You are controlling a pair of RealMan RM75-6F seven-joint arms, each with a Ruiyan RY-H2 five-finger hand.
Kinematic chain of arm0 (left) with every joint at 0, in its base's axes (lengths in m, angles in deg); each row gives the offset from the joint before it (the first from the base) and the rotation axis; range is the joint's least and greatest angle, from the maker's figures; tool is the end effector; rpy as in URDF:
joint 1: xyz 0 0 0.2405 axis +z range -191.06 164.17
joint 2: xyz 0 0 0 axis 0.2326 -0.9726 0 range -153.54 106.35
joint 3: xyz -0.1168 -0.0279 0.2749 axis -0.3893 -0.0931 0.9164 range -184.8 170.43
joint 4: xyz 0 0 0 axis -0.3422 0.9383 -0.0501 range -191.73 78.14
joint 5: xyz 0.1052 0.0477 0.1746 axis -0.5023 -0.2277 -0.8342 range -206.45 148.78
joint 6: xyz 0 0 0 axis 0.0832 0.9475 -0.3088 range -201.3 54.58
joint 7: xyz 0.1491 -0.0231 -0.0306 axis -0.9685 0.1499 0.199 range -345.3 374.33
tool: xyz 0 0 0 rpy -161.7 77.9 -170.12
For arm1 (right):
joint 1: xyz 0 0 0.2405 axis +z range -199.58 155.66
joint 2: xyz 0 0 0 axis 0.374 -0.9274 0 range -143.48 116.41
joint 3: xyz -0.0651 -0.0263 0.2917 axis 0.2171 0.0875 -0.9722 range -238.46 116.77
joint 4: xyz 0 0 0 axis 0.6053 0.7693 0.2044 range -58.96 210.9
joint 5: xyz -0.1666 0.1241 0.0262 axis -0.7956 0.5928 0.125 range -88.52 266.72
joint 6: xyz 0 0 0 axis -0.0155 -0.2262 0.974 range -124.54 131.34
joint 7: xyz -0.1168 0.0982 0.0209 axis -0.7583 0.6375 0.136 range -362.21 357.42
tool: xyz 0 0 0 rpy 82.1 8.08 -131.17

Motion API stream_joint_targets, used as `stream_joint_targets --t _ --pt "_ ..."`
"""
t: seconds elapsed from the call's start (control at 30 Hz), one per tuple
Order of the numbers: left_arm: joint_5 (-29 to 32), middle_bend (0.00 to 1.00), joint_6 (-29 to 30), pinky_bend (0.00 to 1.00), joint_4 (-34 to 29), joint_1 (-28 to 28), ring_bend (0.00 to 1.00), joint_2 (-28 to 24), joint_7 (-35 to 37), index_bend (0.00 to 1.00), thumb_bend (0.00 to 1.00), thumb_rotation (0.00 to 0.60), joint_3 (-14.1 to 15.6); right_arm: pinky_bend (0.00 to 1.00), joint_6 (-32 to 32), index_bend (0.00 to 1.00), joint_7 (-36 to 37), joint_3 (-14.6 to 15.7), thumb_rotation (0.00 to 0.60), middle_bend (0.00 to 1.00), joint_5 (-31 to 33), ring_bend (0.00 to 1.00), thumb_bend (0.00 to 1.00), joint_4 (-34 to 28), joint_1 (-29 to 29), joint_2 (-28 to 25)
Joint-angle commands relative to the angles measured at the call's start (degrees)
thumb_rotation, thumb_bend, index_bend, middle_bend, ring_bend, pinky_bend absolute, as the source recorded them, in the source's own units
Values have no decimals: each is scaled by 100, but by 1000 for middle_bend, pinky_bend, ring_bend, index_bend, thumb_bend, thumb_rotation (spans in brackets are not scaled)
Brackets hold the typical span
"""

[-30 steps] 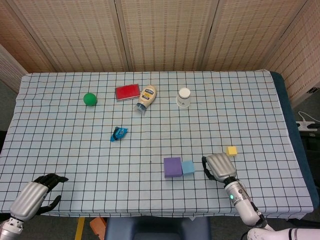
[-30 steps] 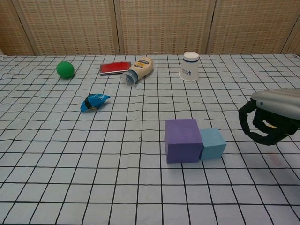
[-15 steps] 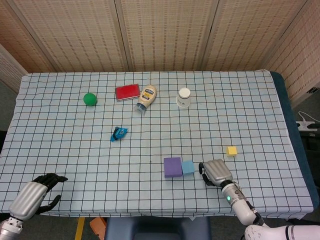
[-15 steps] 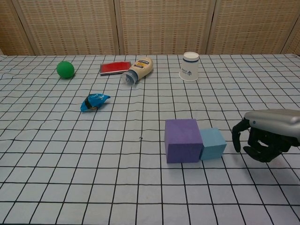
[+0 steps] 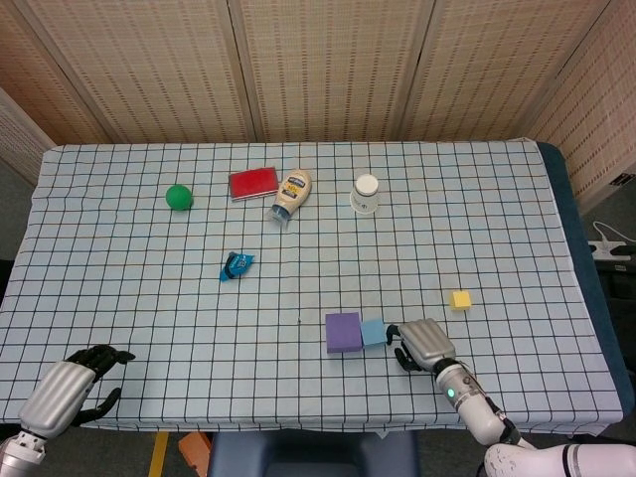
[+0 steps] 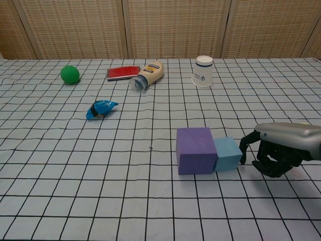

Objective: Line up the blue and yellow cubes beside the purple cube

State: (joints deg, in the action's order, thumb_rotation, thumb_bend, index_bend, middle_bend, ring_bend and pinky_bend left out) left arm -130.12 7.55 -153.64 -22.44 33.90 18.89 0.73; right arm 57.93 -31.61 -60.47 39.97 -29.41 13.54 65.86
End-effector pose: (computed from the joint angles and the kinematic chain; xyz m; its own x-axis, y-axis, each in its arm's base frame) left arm -0.3150 0.1675 0.1627 0.4117 0.2402 0.8791 0.8931 -0.2983 -0.3367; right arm -0.2326 -0.2800 -0.0094 0.3922 -0.5886 0.7069 -0.9191 -0.2184 0.3281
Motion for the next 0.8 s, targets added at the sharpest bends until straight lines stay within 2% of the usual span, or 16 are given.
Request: stream_joint_targets --t 0.03,0.47,0.63,0.73,0.8 --pt "-13 348 9 346 -6 2 236 -5 -3 292 426 600 4 1000 -58 395 132 -5 600 844 -72 882 512 46 -2 12" --pt "-10 361 29 347 -13 8 236 -16 7 292 427 600 0 1000 -245 385 531 53 600 844 -401 883 512 150 3 25" --pt "-8 371 37 347 -17 10 236 -24 19 292 426 600 -2 1000 -245 379 595 67 600 844 -474 883 512 54 3 -123" --pt "-4 376 32 347 -18 8 236 -23 19 292 426 600 -3 1000 -94 378 521 74 600 844 -670 883 498 -48 -9 -283" --pt "-6 379 20 347 -20 7 236 -25 11 292 426 600 3 1000 161 379 404 75 600 844 -908 883 445 -40 -60 -317"
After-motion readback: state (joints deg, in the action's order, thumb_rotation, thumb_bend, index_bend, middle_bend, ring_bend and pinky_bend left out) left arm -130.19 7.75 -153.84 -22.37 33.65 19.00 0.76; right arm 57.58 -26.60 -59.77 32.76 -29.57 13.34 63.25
